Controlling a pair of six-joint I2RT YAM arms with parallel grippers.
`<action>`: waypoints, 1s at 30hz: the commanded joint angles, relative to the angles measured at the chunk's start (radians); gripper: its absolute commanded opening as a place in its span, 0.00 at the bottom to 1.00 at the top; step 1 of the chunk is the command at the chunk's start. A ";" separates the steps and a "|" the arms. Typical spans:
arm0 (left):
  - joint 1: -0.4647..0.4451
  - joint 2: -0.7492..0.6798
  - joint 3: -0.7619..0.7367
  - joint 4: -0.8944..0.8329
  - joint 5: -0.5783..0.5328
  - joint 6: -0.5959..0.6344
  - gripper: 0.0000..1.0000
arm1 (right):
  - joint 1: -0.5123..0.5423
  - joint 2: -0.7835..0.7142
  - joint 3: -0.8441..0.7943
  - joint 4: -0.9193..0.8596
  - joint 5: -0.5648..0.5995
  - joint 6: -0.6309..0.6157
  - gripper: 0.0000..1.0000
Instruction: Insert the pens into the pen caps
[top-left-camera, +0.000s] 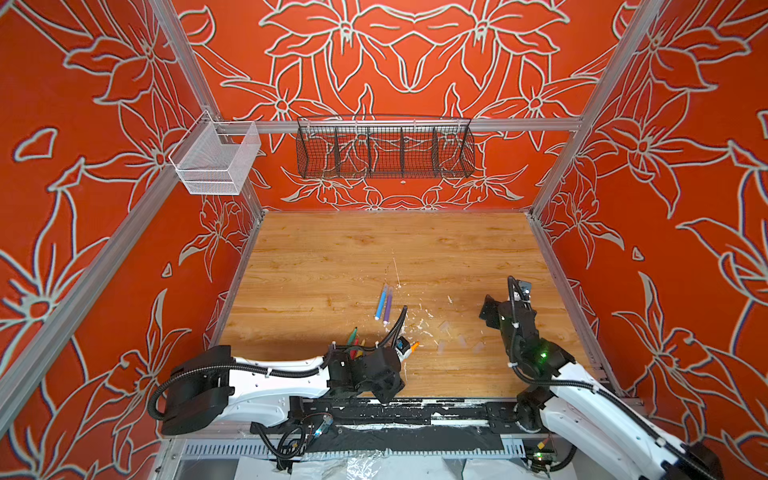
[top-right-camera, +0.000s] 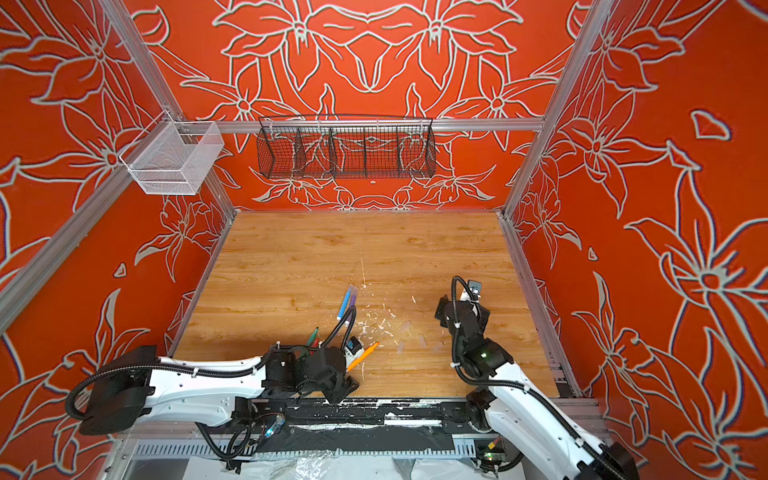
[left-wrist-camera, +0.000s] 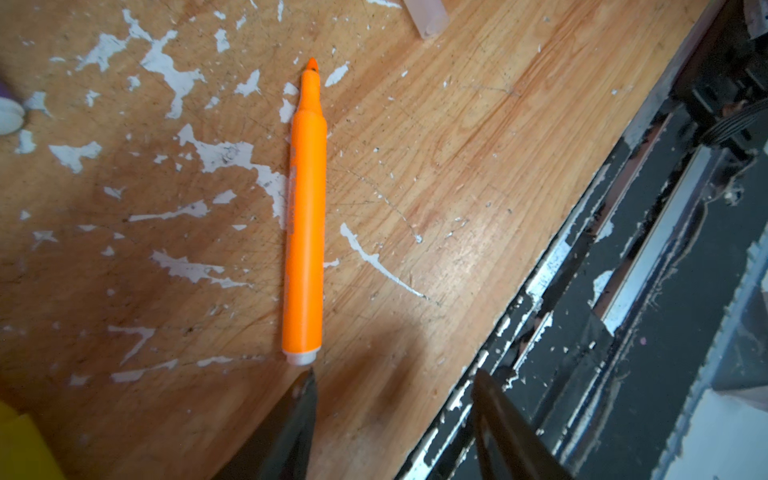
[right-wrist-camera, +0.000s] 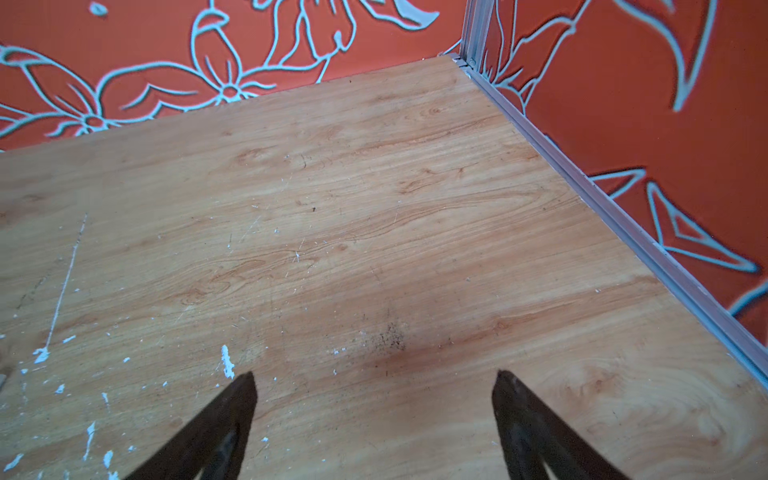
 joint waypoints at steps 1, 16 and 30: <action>-0.004 0.036 0.015 0.026 -0.014 0.010 0.58 | -0.004 -0.068 -0.035 -0.001 0.014 0.025 0.92; 0.051 0.216 0.147 -0.073 -0.197 -0.001 0.57 | -0.004 0.070 0.020 0.013 -0.015 0.010 0.91; 0.084 0.374 0.212 -0.090 -0.141 -0.004 0.26 | -0.005 0.106 0.033 0.019 -0.023 0.005 0.91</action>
